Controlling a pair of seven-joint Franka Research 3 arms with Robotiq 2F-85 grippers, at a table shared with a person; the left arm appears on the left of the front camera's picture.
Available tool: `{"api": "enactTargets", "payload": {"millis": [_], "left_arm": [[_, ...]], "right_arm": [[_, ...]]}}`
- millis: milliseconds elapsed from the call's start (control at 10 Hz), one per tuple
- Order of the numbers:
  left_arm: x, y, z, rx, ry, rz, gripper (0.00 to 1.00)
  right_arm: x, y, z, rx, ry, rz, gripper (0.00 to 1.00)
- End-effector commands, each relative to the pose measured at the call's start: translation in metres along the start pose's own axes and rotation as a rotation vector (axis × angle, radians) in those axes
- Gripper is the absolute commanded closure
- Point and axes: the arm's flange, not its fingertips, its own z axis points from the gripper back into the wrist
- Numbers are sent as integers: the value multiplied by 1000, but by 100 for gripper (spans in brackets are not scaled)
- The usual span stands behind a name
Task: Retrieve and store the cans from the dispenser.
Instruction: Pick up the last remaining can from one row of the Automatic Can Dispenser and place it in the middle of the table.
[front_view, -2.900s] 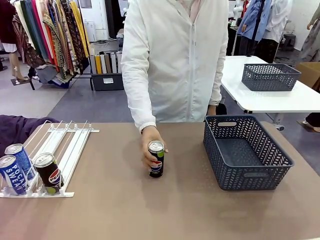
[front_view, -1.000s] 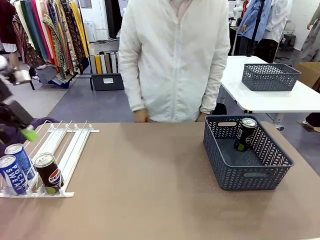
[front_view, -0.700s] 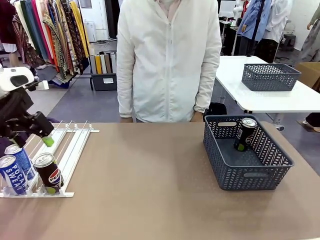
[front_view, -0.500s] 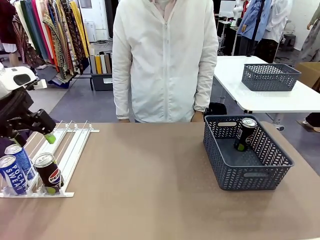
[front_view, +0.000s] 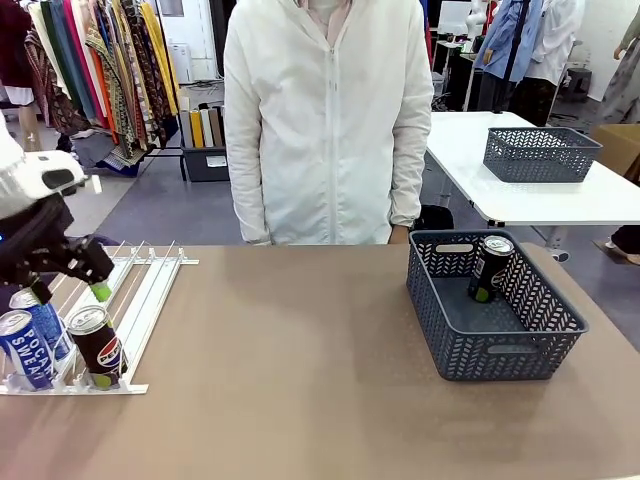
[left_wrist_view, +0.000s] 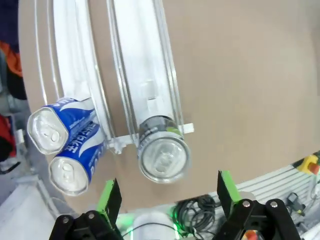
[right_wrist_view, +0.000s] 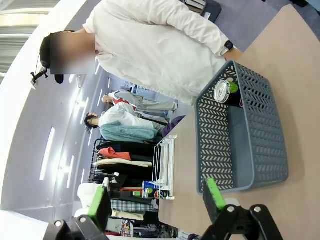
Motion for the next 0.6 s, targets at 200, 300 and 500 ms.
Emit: {"api": "enactTargets", "payload": {"millis": [200,300,500], "left_arm": [[1,1,-49,33,54,27,0],[2,1,-61,32,66,26,0],[4,1,-68,20,76,25,0]], "right_arm": [[3,3,-1,25,-18,7,0],[3,3,-1,25,-18,7,0],[3,3,-1,25,-18,7,0]]}}
